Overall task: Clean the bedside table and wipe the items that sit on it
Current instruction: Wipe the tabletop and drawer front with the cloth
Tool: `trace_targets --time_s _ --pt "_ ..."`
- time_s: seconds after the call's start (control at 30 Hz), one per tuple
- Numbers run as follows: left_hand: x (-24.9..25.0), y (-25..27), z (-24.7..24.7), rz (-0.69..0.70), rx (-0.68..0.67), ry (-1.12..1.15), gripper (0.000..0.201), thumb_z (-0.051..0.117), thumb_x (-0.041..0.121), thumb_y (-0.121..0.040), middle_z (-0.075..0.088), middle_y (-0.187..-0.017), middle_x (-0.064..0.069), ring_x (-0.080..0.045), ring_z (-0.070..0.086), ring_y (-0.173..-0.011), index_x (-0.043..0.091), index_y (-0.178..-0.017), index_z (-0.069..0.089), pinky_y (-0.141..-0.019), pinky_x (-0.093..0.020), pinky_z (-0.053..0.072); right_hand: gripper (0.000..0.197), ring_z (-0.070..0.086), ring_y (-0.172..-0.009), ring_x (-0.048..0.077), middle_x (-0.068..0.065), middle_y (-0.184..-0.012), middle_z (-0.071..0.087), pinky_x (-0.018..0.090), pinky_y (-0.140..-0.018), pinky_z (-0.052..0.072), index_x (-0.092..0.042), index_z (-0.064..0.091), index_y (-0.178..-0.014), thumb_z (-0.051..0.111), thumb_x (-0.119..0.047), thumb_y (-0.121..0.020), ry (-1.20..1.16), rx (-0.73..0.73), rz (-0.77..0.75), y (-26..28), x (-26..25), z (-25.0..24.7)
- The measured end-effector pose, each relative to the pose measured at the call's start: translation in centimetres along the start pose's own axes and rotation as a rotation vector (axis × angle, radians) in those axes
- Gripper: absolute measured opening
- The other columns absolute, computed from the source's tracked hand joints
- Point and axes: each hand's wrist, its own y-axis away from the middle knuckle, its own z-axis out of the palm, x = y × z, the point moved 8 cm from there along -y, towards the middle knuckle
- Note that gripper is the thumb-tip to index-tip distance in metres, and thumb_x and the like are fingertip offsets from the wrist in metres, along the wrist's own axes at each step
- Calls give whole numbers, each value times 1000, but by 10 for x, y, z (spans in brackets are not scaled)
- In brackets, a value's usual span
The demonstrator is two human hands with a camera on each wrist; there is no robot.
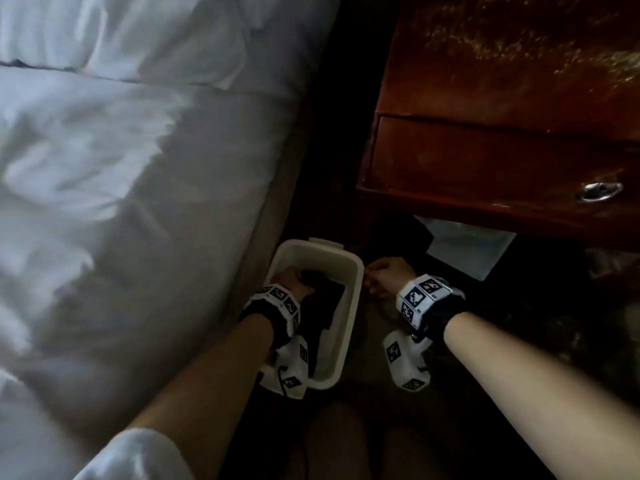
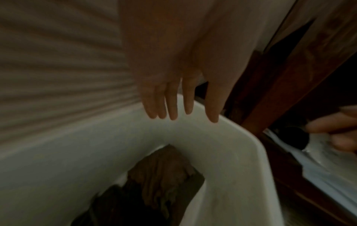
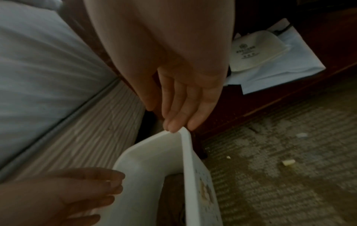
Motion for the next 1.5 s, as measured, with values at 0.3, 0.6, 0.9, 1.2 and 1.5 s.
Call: trace_targets --time_s 0.3,0.6,0.9,1.2,1.5 --pt "-32 -52 46 -209 29 39 72 75 35 -74 52 -136 -13 -28 52 -124 9 -135 47 -103 -35 44 7 53 -56 10 -1 -67 58 19 -54 43 -12 59 -96 53 -15 -94 -80 -4 57 -46 31 6" --pt "-53 -68 64 -230 128 54 66 67 17 -84 43 -142 -19 -32 45 -129 3 -140 36 -104 -35 39 10 54 -56 10 1 -68 59 15 -47 46 -9 59 -99 54 -17 -95 -162 -16 157 -63 67 10" --pt "-43 -61 45 -219 170 -69 41 53 12 -92 53 -131 -22 -36 52 -121 -3 -130 49 -98 -38 43 16 54 -58 10 0 -70 58 19 -55 43 -9 59 -106 53 -18 -95 -117 -38 148 -67 63 15" --pt "-10 -35 19 -112 -32 -10 38 42 21 -99 50 -137 -17 -32 47 -125 0 -130 52 -105 -35 37 16 52 -54 10 1 -68 58 13 -41 42 -7 62 -104 55 -15 -93 -56 -47 43 -44 21 12" --pt "63 33 -57 142 96 355 31 49 10 -96 59 -120 -23 -32 57 -105 -9 -120 55 -87 -37 46 36 59 -95 24 12 -103 60 26 -67 46 -4 59 -118 65 -21 -87 202 -120 -167 13 -51 12"
